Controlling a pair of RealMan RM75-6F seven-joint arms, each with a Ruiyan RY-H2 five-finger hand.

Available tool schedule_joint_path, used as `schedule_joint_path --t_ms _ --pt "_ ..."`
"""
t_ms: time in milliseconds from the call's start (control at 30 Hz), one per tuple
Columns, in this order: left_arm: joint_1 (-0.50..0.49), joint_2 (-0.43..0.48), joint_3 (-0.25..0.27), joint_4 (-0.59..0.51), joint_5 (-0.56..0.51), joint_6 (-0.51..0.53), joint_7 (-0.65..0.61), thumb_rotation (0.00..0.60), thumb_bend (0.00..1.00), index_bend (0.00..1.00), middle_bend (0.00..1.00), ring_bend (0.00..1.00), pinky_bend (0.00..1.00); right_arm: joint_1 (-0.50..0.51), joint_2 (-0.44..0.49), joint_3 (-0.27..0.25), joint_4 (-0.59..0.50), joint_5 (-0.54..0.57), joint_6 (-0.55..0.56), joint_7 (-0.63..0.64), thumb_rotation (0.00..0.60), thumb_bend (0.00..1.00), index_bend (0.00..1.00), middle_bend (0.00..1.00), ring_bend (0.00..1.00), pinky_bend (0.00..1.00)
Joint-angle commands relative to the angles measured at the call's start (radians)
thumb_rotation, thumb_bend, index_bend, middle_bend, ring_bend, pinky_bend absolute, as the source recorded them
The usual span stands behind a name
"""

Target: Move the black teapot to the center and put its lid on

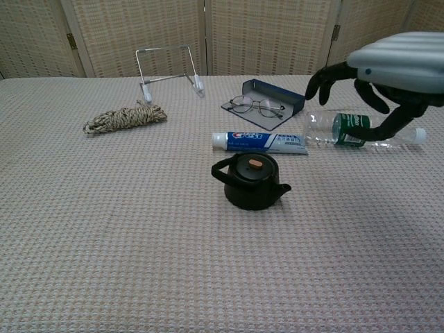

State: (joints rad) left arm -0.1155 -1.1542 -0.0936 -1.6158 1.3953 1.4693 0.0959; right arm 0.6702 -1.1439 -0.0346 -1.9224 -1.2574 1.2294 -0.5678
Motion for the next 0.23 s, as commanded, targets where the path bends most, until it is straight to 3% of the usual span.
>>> schedule_joint_path --t_ms 33,133,233 --pt "-0.001 -0.001 -0.005 -0.001 -0.005 0.002 0.002 0.6 0.44 0.23 0.21 0.23 0.0 -0.168 0.064 -0.053 0.014 -0.088 0.195 0.072 0.6 0.41 0.12 0.16 0.28 0.22" --pt "0.001 -0.001 -0.012 -0.007 -0.011 0.012 0.009 0.6 0.44 0.22 0.21 0.22 0.0 -0.262 0.067 -0.072 0.063 -0.127 0.297 0.143 0.6 0.41 0.03 0.06 0.14 0.09" --pt "0.005 -0.002 -0.012 -0.013 -0.016 0.018 0.025 0.6 0.44 0.21 0.21 0.21 0.0 -0.348 0.069 -0.093 0.111 -0.15 0.362 0.227 0.6 0.41 0.0 0.03 0.12 0.08"
